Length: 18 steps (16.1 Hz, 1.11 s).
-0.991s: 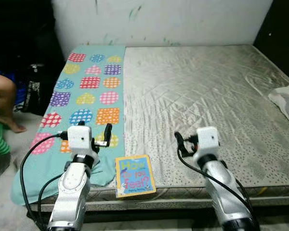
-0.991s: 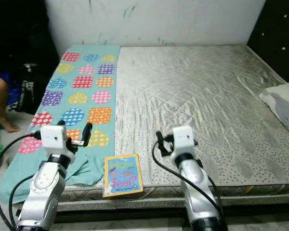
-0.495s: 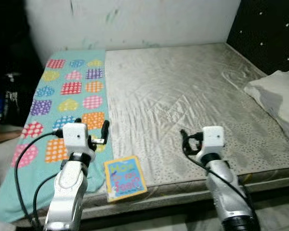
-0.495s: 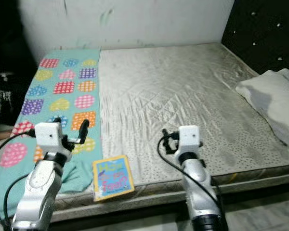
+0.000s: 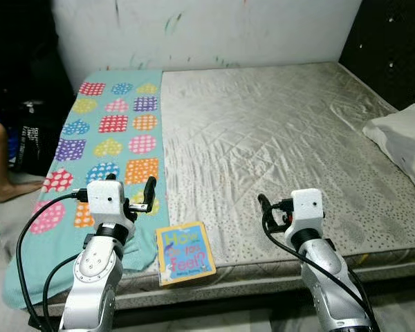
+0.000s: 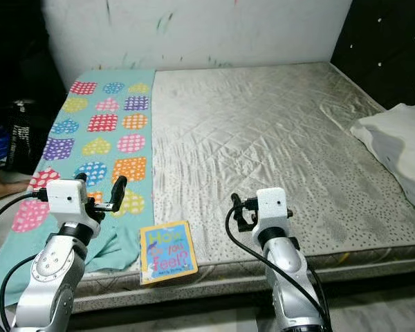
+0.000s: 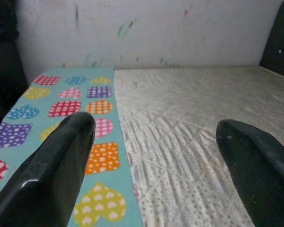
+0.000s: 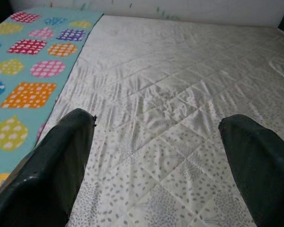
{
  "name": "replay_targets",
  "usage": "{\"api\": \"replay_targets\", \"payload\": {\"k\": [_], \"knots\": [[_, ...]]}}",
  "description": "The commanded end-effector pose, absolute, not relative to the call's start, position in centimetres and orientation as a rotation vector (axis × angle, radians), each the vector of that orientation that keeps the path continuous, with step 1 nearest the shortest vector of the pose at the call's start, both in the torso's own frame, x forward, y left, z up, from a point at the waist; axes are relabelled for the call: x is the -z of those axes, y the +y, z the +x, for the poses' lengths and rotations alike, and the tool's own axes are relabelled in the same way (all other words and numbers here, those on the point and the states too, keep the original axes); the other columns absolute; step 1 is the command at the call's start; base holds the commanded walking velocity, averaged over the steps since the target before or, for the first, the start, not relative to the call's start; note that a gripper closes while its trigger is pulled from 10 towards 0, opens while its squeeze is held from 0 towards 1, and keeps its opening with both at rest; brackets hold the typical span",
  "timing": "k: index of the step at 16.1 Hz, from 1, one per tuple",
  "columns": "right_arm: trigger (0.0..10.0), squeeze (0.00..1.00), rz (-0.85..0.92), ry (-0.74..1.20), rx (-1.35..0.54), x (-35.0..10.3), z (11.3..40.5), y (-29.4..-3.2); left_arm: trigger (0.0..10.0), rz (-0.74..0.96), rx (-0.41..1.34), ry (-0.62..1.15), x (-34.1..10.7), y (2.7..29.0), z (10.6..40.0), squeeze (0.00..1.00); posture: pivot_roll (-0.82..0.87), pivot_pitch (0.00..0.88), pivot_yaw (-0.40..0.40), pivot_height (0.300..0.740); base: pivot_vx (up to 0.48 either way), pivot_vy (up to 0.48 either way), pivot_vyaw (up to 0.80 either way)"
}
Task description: Clean up the room
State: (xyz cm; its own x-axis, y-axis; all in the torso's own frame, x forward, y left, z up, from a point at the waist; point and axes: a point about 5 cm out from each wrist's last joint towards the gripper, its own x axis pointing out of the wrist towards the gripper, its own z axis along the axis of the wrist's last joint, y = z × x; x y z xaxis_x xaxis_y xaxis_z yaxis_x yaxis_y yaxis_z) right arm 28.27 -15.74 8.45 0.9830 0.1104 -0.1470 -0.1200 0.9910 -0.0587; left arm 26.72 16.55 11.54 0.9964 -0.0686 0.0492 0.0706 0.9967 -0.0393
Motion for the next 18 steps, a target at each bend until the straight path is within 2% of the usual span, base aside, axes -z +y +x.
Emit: {"api": "replay_targets", "payload": {"k": [1,13,18], "knots": [[10.0,0.0,-0.065,0.117,-0.121,-9.42,28.65,-15.65,10.0,-0.034,0.051,-0.058,-12.1,17.48,26.3,0.0,0.01,0.085,0.025,0.74,0.0,0.0,0.0],[10.0,0.0,-0.091,0.116,-0.15,-9.79,28.82,-15.52,10.0,-0.047,0.054,-0.04,-12.24,17.21,26.59,0.0,0.0,0.102,0.013,0.74,0.0,0.0,0.0],[10.0,0.0,-0.109,0.118,-0.171,-9.89,28.92,-15.62,10.0,-0.057,0.028,-0.036,-12.19,17.32,26.57,0.0,0.0,0.111,0.002,0.692,0.0,0.0,0.0]]}}
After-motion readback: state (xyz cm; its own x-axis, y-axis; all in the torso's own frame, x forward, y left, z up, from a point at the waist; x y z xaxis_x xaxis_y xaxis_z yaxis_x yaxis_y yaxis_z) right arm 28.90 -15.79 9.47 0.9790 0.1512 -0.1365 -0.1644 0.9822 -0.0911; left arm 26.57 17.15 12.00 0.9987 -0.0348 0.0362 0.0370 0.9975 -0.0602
